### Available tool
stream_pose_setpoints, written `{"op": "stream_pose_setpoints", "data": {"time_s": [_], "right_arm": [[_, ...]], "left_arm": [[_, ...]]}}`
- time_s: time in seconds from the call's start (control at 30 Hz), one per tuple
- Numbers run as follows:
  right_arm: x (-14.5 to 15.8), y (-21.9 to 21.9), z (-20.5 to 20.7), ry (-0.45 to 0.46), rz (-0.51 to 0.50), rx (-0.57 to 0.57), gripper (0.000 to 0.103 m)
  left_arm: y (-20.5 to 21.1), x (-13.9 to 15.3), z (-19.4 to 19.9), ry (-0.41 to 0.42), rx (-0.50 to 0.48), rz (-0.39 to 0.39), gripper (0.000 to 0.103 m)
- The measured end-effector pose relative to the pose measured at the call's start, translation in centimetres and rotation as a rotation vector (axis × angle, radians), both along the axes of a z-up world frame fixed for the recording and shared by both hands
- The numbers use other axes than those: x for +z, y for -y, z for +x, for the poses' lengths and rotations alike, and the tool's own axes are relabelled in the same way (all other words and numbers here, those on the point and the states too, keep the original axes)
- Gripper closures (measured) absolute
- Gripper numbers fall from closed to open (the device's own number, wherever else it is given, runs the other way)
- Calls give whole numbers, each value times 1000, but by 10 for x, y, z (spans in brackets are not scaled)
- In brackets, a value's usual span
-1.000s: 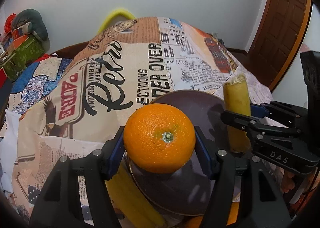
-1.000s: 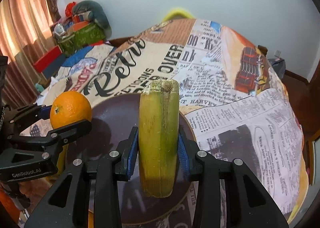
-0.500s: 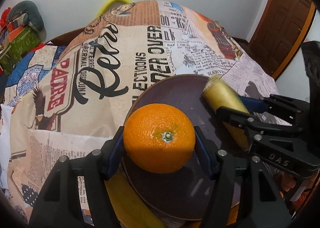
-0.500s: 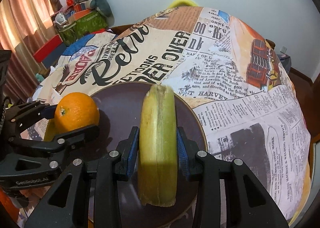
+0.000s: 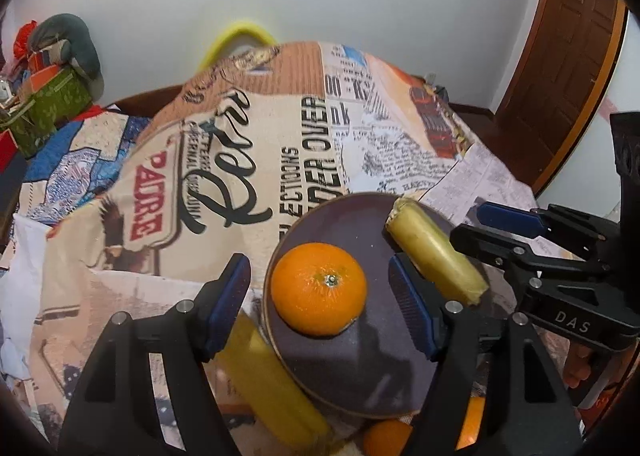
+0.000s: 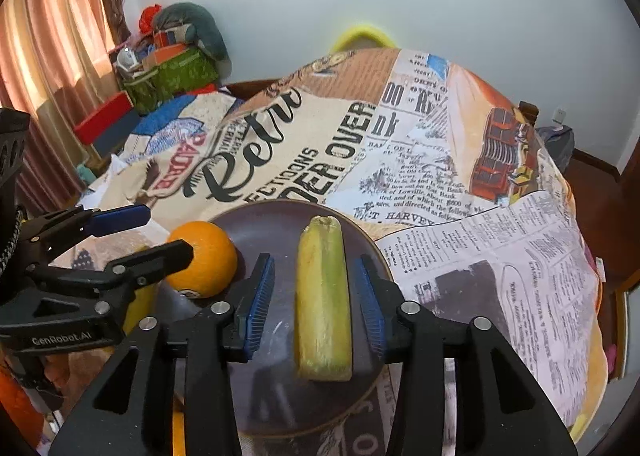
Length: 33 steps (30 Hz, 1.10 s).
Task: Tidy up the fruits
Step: 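Open both tools to set the orange and cylinder on the plate, then grasp the pomelo segment with the left tool while the right tool grasps another large orange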
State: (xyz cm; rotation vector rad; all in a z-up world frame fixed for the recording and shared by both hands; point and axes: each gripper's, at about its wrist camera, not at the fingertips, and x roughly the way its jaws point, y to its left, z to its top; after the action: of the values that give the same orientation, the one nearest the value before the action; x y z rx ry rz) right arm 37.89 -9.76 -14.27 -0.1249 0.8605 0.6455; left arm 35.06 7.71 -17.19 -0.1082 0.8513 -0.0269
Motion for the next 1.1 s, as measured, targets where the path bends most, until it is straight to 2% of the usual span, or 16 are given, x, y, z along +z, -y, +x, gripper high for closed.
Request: {"op": "stream_pose_setpoints", "data": {"time_s": [0.1,0.23,0.47,0.53,0.8,1.1], "right_arm": [[11,4,-10,22,15,-12,60],[24,9,-28,49,37,-30,50],[36,17,-58,62,64,-41,47],[36,18,-66,60,69,-41,42],[29,19,-101,42,65,-30,41],[9,15,-125,-13,59,-16,38]], "left_arm": [[-2,13,-13,26,8,2,32],[-3,24,-30,48,15,18,32],[-4,31,-66,51,25,31,32],[-5,30,-77,46,27,27,32],[-13,15,-116,-5,41,44,32],[-25,-21,-141,-89,61,35,32]]}}
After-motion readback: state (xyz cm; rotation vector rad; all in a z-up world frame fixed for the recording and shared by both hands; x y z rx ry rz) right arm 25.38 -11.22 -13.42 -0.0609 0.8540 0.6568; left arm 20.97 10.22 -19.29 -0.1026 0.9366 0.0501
